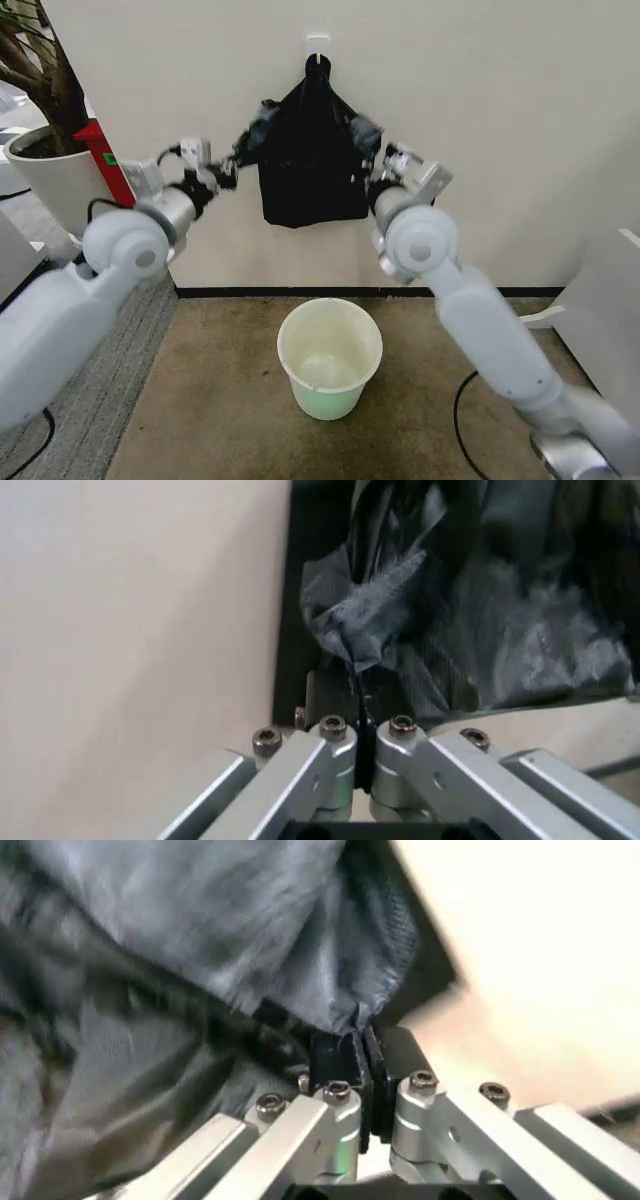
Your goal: Place the garbage bag over the trash bin.
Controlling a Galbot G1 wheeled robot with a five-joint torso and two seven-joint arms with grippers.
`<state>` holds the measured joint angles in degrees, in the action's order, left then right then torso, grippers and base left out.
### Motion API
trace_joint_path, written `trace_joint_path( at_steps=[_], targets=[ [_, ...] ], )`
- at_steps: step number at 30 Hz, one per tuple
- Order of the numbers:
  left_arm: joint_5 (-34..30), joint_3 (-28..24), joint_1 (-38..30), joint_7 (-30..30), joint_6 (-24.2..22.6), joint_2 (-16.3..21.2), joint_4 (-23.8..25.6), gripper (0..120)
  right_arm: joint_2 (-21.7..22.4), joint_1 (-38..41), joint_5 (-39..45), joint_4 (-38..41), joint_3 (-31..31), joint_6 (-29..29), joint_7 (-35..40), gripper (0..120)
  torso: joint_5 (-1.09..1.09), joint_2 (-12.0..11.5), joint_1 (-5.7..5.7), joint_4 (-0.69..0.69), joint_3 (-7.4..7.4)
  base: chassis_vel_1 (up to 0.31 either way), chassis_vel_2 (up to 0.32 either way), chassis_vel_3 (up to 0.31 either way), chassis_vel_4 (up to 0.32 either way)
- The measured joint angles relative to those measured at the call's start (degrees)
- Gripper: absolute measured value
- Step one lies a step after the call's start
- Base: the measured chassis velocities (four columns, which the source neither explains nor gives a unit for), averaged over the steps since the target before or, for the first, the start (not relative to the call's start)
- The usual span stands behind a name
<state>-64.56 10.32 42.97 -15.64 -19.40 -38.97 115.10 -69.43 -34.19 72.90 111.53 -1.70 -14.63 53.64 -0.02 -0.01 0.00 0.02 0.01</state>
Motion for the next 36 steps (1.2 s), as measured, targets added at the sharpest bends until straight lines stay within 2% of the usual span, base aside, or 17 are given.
trace_joint_path(
  at_steps=[4, 10, 14, 17, 18, 20, 25, 28, 36],
  targets=[
    [0.49, 3.00, 3.88, 0.87, 0.13, 1.07, 1.45, 0, 1.61, -2.39, -0.32, 3.26, 1.73, 0.15, -1.27, 0, 0.01, 0.01, 0.00, -0.01, -0.01, 0.000, 0.000, 0.000, 0.000],
    [-2.40, 6.87, 5.09, 0.92, 0.08, 3.58, 4.69, 0, 4.08, -1.96, 5.17, 8.95, 4.46, 0.24, -0.77, 0, 0.02, 0.01, 0.00, -0.03, -0.02, 0.000, 0.000, 0.000, 0.000],
    [-5.49, 12.66, 10.25, 0.95, 0.05, 7.54, 11.30, 0, 8.42, -3.14, 10.48, 15.48, 7.77, 0.02, 0.02, 0, 0.02, 0.01, 0.00, -0.02, -0.02, 0.000, 0.000, 0.000, 0.000],
    [-6.62, 16.78, 15.79, 2.01, 0.72, 10.42, 16.86, 0, 12.79, -6.77, 14.61, 21.86, 11.70, -0.20, 0.05, 0, 0.04, 0.01, 0.00, 0.00, -0.02, 0.000, 0.000, 0.000, 0.000],
    [-6.62, 16.78, 15.79, 2.01, 0.72, 10.42, 16.86, 0, 12.79, -6.77, 14.61, 21.86, 11.70, -0.20, 0.05, 0, 0.04, 0.01, 0.00, 0.00, -0.02, 0.000, 0.000, 0.000, 0.000],
    [-6.85, 17.83, 18.38, 3.17, 1.79, 11.35, 18.91, 0, 15.67, -10.35, 16.57, 25.38, 14.02, -0.23, -0.07, 0, 0.02, 0.01, 0.00, -0.02, -0.03, 0.000, 0.000, 0.000, 0.000],
    [-6.88, 17.59, 19.97, 3.85, 2.47, 11.94, 22.03, 0, 19.99, -19.28, 16.93, 31.80, 17.19, 0.16, -1.20, 0, 0.03, 0.02, -0.01, -0.04, -0.03, 0.000, 0.000, 0.000, 0.000],
    [-6.50, 17.19, 20.97, 5.01, 3.01, 12.00, 22.37, 0, 20.24, -22.45, 16.25, 32.26, 17.63, 0.30, -1.70, 0, 0.03, 0.02, 0.00, -0.03, -0.02, 0.000, 0.000, 0.000, 0.000],
    [-2.35, 15.55, 27.52, 6.57, 3.48, 10.92, 22.35, 0, 16.58, -32.22, 9.90, 32.20, 17.46, 0.05, -4.15, 0, 0.02, 0.01, 0.00, -0.01, -0.02, 0.000, 0.000, 0.000, 0.000]
  ],
)
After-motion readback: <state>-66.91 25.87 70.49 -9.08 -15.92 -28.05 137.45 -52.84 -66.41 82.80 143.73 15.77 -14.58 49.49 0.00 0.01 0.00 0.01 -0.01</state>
